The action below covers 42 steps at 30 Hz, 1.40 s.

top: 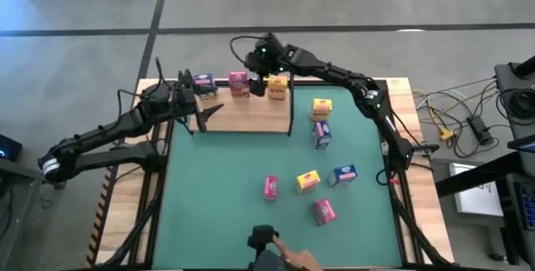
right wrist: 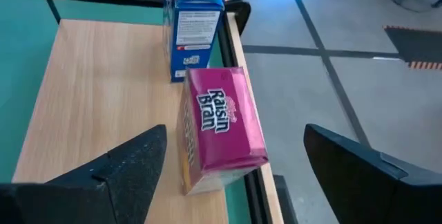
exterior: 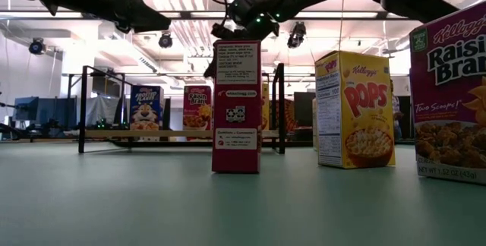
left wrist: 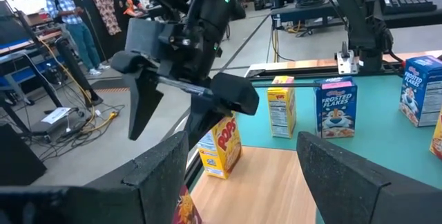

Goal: Stack cereal on shelf
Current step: Adjust the pink cereal box

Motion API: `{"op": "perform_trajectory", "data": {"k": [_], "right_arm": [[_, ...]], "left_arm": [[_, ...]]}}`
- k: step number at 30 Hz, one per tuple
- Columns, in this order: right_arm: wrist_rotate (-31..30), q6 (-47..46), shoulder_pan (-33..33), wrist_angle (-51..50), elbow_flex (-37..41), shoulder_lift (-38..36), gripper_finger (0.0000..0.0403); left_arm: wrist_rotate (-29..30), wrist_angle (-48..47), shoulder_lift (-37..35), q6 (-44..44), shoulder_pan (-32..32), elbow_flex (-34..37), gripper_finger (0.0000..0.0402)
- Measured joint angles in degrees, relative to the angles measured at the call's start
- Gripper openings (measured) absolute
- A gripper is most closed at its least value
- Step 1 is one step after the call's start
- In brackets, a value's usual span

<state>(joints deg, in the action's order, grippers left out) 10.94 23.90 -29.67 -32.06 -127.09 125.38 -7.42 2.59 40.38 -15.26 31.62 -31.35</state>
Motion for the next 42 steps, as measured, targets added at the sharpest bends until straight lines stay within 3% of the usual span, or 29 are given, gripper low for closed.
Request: {"op": "perform_trajectory", "data": {"k": [7, 23, 42], "right_arm": [[0.13, -0.03, -0.09, 2.0, 0.02, 2.98, 0.0358], [4.31, -0.72, -0.83, 6.12, 0.04, 7.91, 0.0358], [4.49, -7.91, -0.77, 4.49, 0.04, 7.08, 0.027]], "left_arm": [[-0.02, 1.25, 0.91, -0.27, -0.02, 0.0, 0.0255], [-0.07, 1.54, 3.53, 2.53, -0.02, 0.0, 0.0255], [-0.07, 1.82, 3.61, 2.33, -0.02, 0.0, 0.0255]]}}
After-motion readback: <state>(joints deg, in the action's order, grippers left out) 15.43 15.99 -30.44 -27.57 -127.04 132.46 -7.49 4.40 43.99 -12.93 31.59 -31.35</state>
